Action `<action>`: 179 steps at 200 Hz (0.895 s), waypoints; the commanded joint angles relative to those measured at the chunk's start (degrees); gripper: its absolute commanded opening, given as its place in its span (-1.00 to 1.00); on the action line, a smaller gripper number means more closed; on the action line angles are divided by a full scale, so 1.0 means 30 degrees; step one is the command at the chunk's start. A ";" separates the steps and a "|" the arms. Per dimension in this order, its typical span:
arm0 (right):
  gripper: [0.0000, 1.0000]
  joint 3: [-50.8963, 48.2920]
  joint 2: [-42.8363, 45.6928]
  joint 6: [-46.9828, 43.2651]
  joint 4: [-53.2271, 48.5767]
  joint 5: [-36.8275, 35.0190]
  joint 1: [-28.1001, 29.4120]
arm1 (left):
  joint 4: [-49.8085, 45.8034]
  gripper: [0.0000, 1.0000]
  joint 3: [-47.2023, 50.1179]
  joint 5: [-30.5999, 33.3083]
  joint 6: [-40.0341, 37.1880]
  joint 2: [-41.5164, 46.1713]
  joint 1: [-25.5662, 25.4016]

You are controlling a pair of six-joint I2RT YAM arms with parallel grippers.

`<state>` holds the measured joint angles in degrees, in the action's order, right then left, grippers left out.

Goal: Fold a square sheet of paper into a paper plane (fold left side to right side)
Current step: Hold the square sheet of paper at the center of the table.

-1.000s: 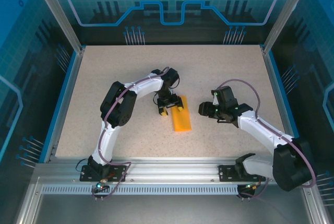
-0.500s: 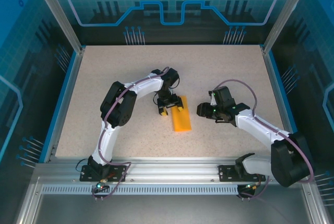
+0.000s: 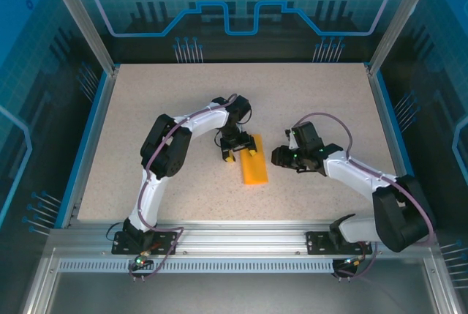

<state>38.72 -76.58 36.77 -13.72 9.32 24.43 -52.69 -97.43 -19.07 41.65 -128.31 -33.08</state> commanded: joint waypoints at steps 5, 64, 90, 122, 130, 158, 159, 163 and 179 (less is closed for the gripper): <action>-0.51 0.0468 -0.0923 0.0819 0.1295 0.1097 0.0485 | 0.4318 0.47 0.0864 -0.1495 -0.0786 -0.2874 -0.1512; -0.90 0.1337 -0.3324 0.1379 0.2429 0.1763 0.1242 | 0.4319 0.46 0.0923 -0.1436 -0.0753 -0.2874 -0.1540; -0.93 0.1751 -0.4136 0.1452 0.2461 0.1694 0.1516 | 0.4323 0.47 0.0951 -0.1434 -0.0728 -0.2874 -0.1534; -0.95 0.2354 -0.5152 0.1422 0.1818 0.1204 0.1868 | 0.4331 0.47 0.0939 -0.1436 -0.0707 -0.2873 -0.1545; -0.95 0.2493 -0.5346 0.1368 0.1618 0.1034 0.1959 | 0.4320 0.47 0.0948 -0.1435 -0.0727 -0.2874 -0.1544; -0.96 0.2702 -0.5872 0.1336 0.1105 0.0650 0.2096 | 0.4345 0.47 0.0927 -0.1421 -0.0699 -0.2874 -0.1571; -0.96 0.2706 -0.5877 0.1336 0.1095 0.0632 0.2104 | 0.4347 0.47 0.0925 -0.1428 -0.0699 -0.2874 -0.1571; -0.96 0.2725 -0.5908 0.1326 0.1007 0.0558 0.2134 | 0.4334 0.47 0.0923 -0.1434 -0.0699 -0.2874 -0.1551; -0.96 0.2774 -0.5998 0.1235 0.0680 0.0239 0.2174 | 0.4364 0.47 0.0930 -0.1442 -0.0699 -0.2874 -0.1570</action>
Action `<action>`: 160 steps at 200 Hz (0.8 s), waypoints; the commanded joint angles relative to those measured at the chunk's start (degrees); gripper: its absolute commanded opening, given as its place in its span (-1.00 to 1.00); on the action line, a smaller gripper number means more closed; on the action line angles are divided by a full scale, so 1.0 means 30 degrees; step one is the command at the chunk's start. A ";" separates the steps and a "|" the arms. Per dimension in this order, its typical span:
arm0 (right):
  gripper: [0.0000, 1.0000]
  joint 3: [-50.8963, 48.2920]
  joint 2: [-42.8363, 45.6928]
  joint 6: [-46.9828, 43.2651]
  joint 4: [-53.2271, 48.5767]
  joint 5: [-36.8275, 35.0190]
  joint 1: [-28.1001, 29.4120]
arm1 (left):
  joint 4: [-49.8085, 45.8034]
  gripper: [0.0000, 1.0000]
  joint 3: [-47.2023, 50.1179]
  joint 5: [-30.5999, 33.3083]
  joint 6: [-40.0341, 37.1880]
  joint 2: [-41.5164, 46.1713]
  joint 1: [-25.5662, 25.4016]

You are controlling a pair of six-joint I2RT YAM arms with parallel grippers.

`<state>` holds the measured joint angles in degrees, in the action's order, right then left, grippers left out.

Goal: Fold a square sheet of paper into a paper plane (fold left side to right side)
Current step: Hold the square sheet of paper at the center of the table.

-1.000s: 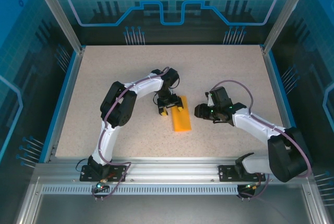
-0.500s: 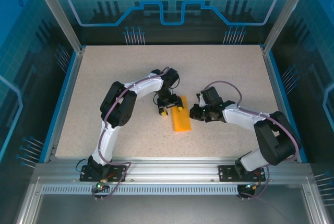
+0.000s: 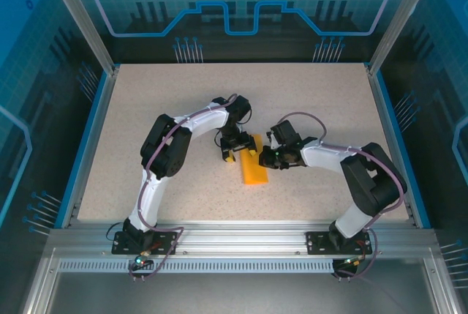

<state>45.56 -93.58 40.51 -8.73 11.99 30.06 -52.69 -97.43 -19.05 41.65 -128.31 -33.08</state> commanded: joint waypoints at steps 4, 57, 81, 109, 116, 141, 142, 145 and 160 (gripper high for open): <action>-0.96 0.0469 -0.0345 -0.0014 -0.1033 -0.0696 0.0277 | 0.4361 0.47 0.0931 -0.1444 -0.0696 -0.2874 -0.1569; -0.95 0.0551 -0.0789 -0.0055 -0.1278 -0.0861 0.0320 | 0.4360 0.47 0.0861 -0.1500 -0.0697 -0.2933 -0.1563; -0.95 0.0670 -0.0985 -0.0157 -0.1571 -0.0977 0.0320 | 0.4366 0.47 0.0864 -0.1501 -0.0699 -0.2951 -0.1545; -0.95 0.0693 -0.1117 -0.0202 -0.1849 -0.1110 0.0320 | 0.4343 0.47 0.0820 -0.1529 -0.0720 -0.2878 -0.1553; -0.95 0.0708 -0.1139 -0.0231 -0.1923 -0.1132 0.0293 | 0.4302 0.47 0.0791 -0.1508 -0.0756 -0.2838 -0.1544; -0.95 0.0663 -0.1272 -0.0265 -0.2085 -0.1151 0.0319 | 0.4232 0.50 0.0771 -0.1251 -0.1032 -0.2093 -0.1494; -0.95 0.0663 -0.1299 -0.0264 -0.2092 -0.1138 0.0305 | 0.4232 0.51 0.0774 -0.1230 -0.1056 -0.2059 -0.1488; -0.95 0.0652 -0.1330 -0.0262 -0.2098 -0.1112 0.0318 | 0.4199 0.51 0.0776 -0.1190 -0.1077 -0.1893 -0.1484; -0.95 0.0624 -0.1433 -0.0210 -0.2156 -0.1066 0.0355 | 0.4142 0.54 0.0777 -0.1023 -0.1350 -0.1062 -0.1286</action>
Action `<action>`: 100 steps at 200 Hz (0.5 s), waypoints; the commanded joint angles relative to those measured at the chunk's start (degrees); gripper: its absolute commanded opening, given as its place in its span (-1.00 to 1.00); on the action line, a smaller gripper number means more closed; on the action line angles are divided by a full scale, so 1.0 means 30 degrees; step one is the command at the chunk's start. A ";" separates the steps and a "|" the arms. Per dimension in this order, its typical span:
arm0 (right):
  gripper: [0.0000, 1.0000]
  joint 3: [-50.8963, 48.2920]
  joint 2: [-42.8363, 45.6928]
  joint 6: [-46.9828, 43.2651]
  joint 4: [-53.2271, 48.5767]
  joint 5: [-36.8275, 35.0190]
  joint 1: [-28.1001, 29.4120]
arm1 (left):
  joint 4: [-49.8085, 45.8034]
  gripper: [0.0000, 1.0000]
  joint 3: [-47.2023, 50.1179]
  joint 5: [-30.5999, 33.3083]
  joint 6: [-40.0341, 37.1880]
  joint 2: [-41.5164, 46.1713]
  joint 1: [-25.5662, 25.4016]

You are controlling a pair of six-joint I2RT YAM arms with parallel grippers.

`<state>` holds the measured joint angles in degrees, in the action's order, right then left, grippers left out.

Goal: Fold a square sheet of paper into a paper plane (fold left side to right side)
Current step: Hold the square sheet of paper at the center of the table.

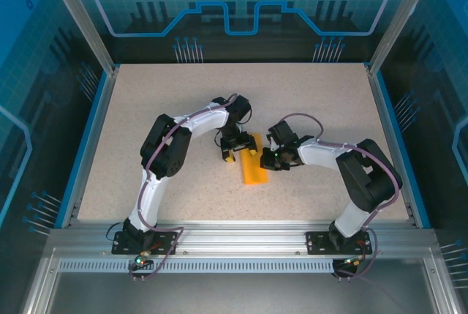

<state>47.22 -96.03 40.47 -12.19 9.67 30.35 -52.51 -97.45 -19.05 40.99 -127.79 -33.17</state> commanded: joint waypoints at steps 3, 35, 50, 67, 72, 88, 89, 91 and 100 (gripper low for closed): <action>-0.96 0.0038 -0.0648 -0.0197 -0.1032 -0.0287 0.0241 | 0.4060 0.55 0.0784 -0.0970 -0.1174 -0.1076 -0.1235; -0.95 -0.0012 -0.0757 -0.0156 -0.1479 -0.0543 0.0251 | 0.3965 0.64 0.1141 -0.0482 -0.1811 0.1094 -0.0469; -0.96 -0.0043 -0.0786 -0.0048 -0.1527 -0.0582 0.0255 | 0.4352 0.68 0.1778 -0.0306 -0.2056 0.2280 0.0034; -0.96 -0.0062 -0.0819 -0.0085 -0.1633 -0.0675 0.0248 | 0.5844 0.68 0.3336 -0.0455 -0.2336 0.3884 0.0629; -0.96 -0.0066 -0.0784 -0.0124 -0.1650 -0.0697 0.0254 | 0.6421 0.69 0.3791 -0.0590 -0.2366 0.4409 0.0756; -0.96 -0.0116 -0.0800 -0.0132 -0.1754 -0.0706 0.0236 | 0.8245 0.62 0.5504 -0.1471 -0.2609 0.5826 0.1064; -0.96 -0.0121 -0.0802 -0.0131 -0.1746 -0.0705 0.0260 | 0.8348 0.61 0.5590 -0.1545 -0.2614 0.5900 0.1079; -0.96 -0.0124 -0.0803 -0.0167 -0.1741 -0.0705 0.0256 | 0.8528 0.59 0.5743 -0.1733 -0.2640 0.5985 0.1106; -0.96 -0.0155 -0.0774 -0.0133 -0.1726 -0.0705 0.0255 | 0.9199 0.49 0.6202 -0.2569 -0.2678 0.6364 0.1132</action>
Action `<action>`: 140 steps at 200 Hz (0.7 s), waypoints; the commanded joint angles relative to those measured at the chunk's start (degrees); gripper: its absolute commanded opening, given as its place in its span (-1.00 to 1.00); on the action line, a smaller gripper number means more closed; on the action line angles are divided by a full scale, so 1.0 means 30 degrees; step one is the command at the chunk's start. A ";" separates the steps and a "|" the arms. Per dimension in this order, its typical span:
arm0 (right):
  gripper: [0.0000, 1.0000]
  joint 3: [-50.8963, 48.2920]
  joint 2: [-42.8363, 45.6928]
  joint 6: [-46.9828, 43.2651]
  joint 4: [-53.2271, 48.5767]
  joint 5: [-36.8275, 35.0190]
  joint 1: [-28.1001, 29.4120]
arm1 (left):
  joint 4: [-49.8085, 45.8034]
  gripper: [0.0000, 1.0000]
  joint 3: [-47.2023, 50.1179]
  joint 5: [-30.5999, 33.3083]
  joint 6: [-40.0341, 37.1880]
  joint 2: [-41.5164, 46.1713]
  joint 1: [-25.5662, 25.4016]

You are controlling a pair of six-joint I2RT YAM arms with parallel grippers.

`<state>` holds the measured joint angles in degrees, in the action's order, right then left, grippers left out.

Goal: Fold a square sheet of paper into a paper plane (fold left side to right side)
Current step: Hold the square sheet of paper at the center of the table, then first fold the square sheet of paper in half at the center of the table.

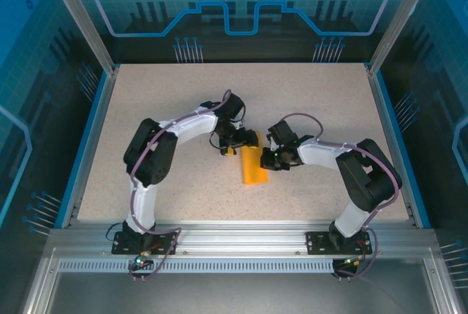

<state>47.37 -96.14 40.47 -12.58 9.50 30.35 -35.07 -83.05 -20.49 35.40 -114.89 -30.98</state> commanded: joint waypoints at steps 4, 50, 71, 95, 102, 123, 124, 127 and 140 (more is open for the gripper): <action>-0.96 -0.0261 -0.0739 -0.0134 -0.1558 -0.0646 0.0259 | 0.3652 0.42 0.1554 -0.2549 -0.0818 0.2134 0.0374; -0.96 -0.0181 -0.0733 -0.0130 -0.1605 -0.0646 0.0310 | 0.5307 -0.28 0.2194 -0.5380 -0.0342 0.1357 -0.0398; -0.96 -0.0177 -0.0736 -0.0131 -0.1666 -0.0664 0.0302 | 0.5158 -0.46 0.2048 -0.5511 -0.0359 0.0660 -0.0649; -0.96 -0.0168 -0.0735 -0.0130 -0.1725 -0.0675 0.0319 | 0.4286 -0.53 0.1884 -0.4764 -0.0992 0.0177 -0.0746; -0.96 -0.0160 -0.0737 -0.0152 -0.1753 -0.0674 0.0315 | 0.4127 -0.54 0.1927 -0.4616 -0.1141 0.0071 -0.0740; -0.96 -0.0115 -0.0728 -0.0159 -0.1867 -0.0697 0.0333 | 0.3627 -0.58 0.1982 -0.4043 -0.1720 -0.0270 -0.0727; -0.96 -0.0116 -0.0733 -0.0159 -0.1869 -0.0701 0.0323 | 0.3630 -0.58 0.2000 -0.4011 -0.1735 -0.0293 -0.0737; -0.96 -0.0103 -0.0737 -0.0167 -0.1871 -0.0682 0.0326 | 0.3596 -0.58 0.2019 -0.3955 -0.1803 -0.0328 -0.0738; -0.96 -0.0065 -0.0752 -0.0192 -0.2002 -0.0756 0.0321 | 0.3594 -0.60 0.2151 -0.3656 -0.2116 -0.0374 -0.0725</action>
<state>47.37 -96.14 40.47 -12.62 9.45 30.39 -22.13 -77.23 -33.21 32.56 -114.85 -33.17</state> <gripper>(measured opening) 0.045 0.209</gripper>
